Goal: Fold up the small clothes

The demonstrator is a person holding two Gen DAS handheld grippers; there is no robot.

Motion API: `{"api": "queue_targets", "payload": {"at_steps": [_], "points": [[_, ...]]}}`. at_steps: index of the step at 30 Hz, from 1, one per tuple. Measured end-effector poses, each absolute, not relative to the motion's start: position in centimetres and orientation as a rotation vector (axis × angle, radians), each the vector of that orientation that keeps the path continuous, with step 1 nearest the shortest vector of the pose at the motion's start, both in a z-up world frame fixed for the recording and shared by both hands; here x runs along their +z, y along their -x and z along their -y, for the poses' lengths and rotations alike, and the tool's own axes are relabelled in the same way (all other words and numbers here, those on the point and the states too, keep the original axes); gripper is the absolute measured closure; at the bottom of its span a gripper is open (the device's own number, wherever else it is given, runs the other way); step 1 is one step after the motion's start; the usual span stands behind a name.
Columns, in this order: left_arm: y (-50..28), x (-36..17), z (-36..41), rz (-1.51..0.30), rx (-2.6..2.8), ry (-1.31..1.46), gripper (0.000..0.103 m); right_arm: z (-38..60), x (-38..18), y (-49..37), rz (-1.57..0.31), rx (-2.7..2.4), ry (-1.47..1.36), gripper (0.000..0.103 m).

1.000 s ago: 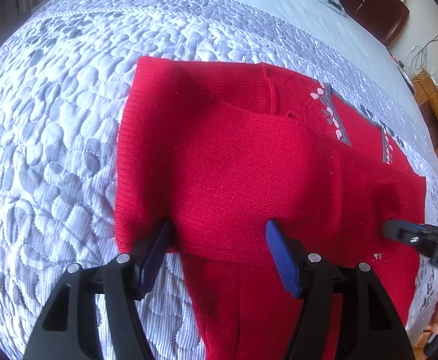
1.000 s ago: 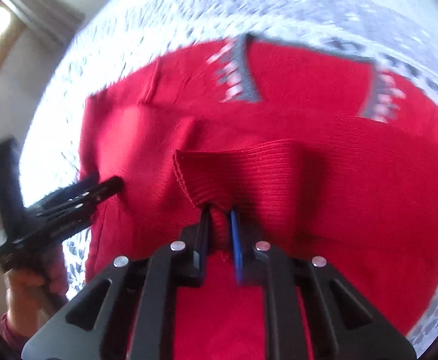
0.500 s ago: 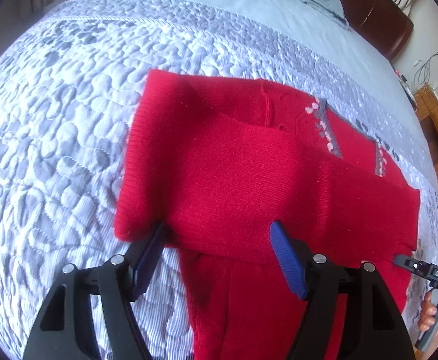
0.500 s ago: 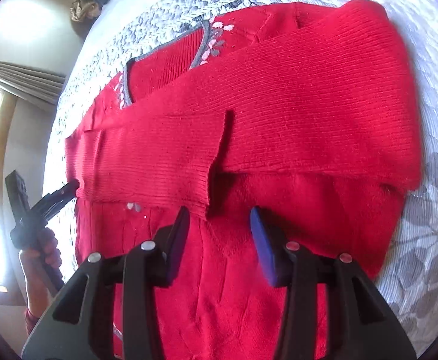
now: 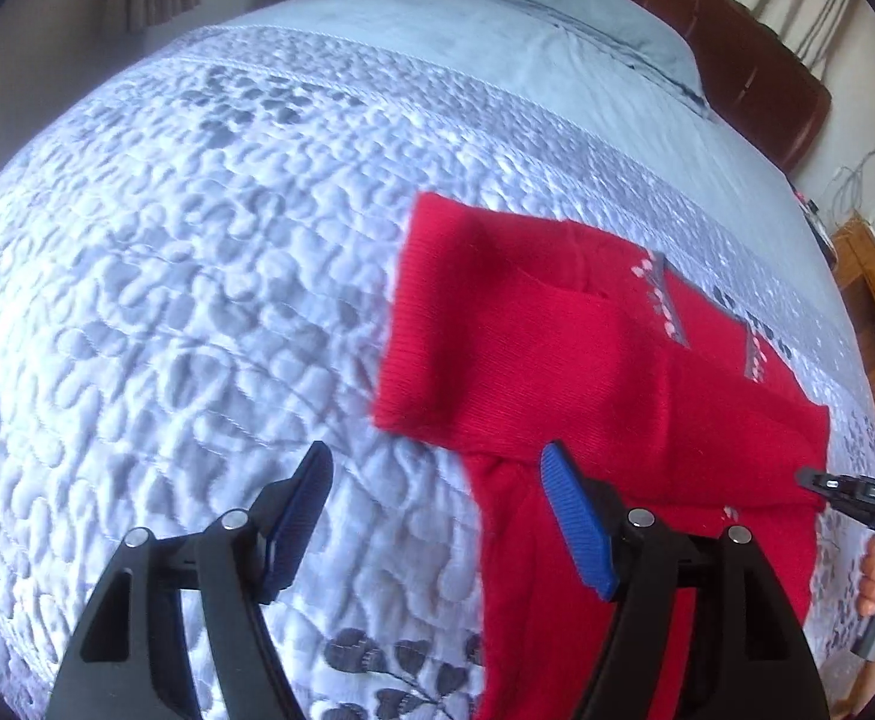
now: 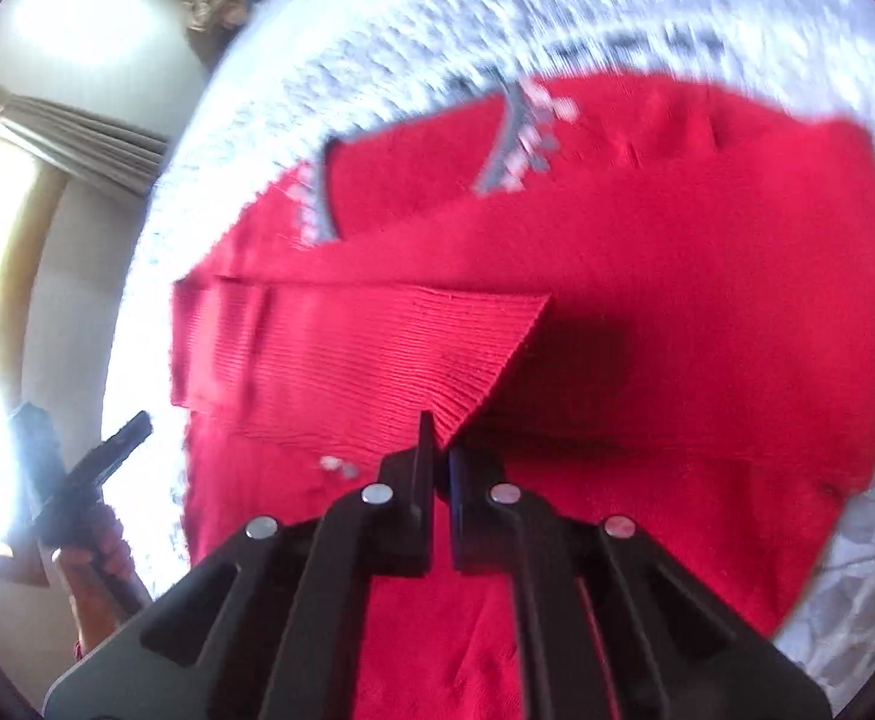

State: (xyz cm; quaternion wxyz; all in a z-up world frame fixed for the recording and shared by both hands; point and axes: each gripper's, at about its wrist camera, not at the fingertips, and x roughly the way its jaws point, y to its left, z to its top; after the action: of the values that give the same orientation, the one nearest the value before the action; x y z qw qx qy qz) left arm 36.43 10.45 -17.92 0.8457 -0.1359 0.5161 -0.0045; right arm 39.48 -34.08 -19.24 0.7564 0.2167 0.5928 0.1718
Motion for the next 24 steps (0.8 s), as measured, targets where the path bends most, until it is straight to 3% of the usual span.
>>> {"api": "queue_targets", "payload": {"at_steps": [6,12,15,19,24], "points": [[-36.5,-17.4,-9.9,-1.075,0.02,0.221,0.031,37.8,-14.8,-38.7,-1.18,0.292,-0.409,0.101],[-37.9,-19.5,-6.6,-1.124,0.02,0.132,0.03,41.1,-18.8,-38.5,-1.246,0.141,-0.348,0.1],[-38.6,-21.0,-5.3,-1.16,0.034,0.089,0.03,41.3,-21.7,-38.3,-1.309,0.116,-0.312,0.086],[-39.3,-21.3,-4.5,-1.155,0.049,0.054,0.03,42.9,-22.0,-38.2,-1.268,0.158,-0.472,0.064],[-41.2,-20.3,-3.5,-1.126,0.066,0.031,0.03,44.3,-22.2,-40.3,-1.267,0.176,-0.618,0.062]]}}
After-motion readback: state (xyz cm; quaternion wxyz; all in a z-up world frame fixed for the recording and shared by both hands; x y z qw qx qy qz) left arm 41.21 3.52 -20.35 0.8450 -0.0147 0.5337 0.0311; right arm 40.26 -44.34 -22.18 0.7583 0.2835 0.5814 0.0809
